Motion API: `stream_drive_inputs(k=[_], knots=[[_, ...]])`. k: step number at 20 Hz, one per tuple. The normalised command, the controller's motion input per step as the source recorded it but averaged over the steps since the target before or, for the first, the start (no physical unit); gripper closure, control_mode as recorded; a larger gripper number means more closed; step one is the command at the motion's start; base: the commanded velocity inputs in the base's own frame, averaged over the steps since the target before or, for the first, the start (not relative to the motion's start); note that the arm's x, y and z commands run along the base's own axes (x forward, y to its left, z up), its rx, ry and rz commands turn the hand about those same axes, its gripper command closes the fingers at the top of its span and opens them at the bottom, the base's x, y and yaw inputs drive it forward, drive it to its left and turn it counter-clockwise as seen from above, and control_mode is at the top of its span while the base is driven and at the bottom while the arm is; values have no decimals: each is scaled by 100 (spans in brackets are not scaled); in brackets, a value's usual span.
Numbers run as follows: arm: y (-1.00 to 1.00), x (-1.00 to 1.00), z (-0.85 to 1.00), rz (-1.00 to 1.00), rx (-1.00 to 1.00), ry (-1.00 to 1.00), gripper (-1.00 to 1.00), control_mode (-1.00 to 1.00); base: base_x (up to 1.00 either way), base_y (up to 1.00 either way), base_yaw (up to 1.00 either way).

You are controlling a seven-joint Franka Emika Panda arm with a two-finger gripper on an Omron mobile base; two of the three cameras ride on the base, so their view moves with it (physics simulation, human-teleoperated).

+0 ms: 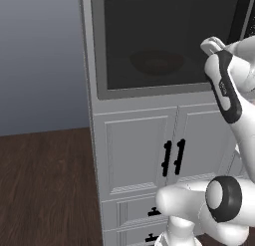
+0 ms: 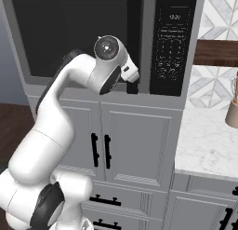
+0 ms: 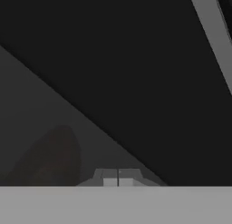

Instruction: Open the microwave, place the bowl with waffle inside the microwave, then close the microwave door and turn it on.

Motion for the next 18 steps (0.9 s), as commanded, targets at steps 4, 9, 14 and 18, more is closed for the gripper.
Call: stream_drive_inputs(k=[4,9,14,18], knots=[[6,11,-53,3,-8,-21,100,-100,0,0,0],[-20,-70,-2,0,2,-30,100,-100,0,0,0],[-67,-74,44,0,13,-9,100,-100,0,0,0],[-97,-76,50,1,16,4,100,-100,0,0,0]])
